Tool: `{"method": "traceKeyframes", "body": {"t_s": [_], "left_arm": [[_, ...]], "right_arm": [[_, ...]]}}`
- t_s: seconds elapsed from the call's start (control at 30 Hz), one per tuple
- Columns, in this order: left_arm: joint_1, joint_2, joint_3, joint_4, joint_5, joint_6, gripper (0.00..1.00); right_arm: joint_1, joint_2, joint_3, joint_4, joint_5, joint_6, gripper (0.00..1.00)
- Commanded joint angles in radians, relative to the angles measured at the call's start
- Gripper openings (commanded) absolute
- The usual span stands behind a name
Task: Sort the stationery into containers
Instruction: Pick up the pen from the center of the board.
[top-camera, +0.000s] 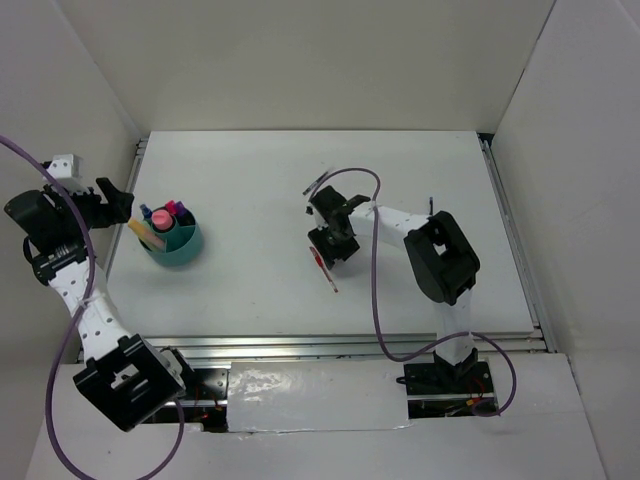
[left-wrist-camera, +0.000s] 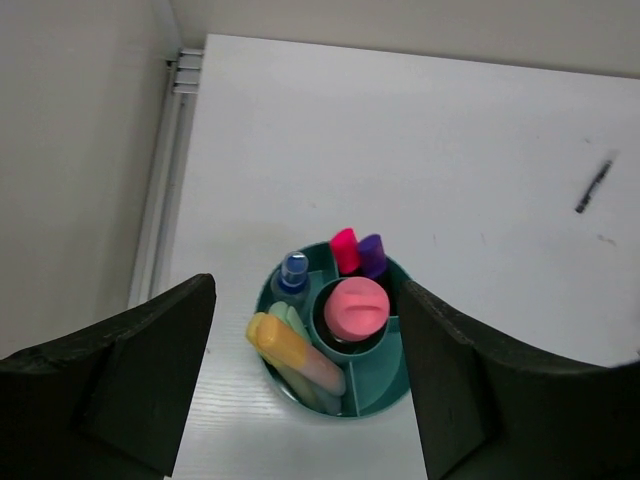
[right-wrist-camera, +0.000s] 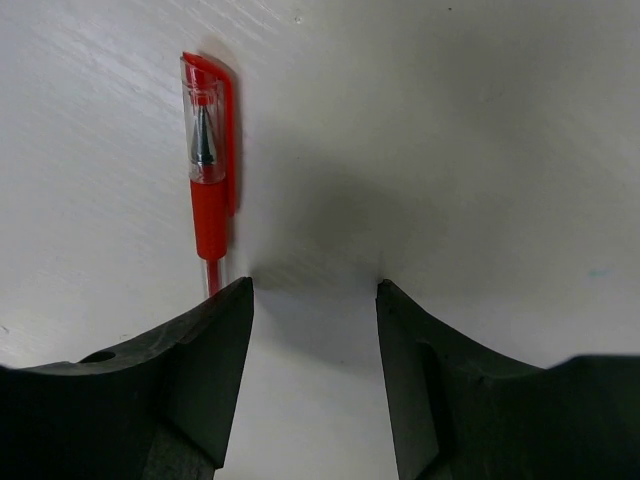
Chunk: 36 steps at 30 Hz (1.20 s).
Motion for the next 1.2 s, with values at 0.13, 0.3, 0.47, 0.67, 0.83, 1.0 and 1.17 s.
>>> {"method": "traceKeyframes", "body": {"t_s": [0.13,0.3,0.47,0.67,0.83,1.0,1.17], "left_arm": [[-0.004,-0.018,0.007,0.037,0.187,-0.035,0.85],[-0.012,-0.043,-0.004,0.006,0.172,-0.012,0.85],[-0.012,-0.053,-0.007,0.012,0.155,-0.015,0.86],[-0.018,-0.053,0.001,0.014,0.149,-0.031,0.88],[-0.043,-0.034,0.028,-0.046,0.140,-0.012,0.87],[-0.052,-0.052,0.022,-0.040,0.137,-0.014,0.88],[-0.072,-0.053,0.022,-0.052,0.149,-0.014,0.87]], "right_arm": [[0.008,0.031,-0.021,-0.005,0.001,-0.027,0.56],[0.012,0.005,-0.015,0.009,-0.022,-0.011,0.55],[0.000,-0.076,-0.033,0.044,-0.049,0.042,0.56],[0.005,-0.166,-0.070,0.081,-0.143,0.070,0.56],[0.034,-0.106,-0.056,0.071,-0.152,0.056,0.53],[0.049,-0.029,-0.036,0.059,-0.116,0.053,0.50],[0.051,0.026,-0.028,0.050,-0.093,0.051,0.44]]}}
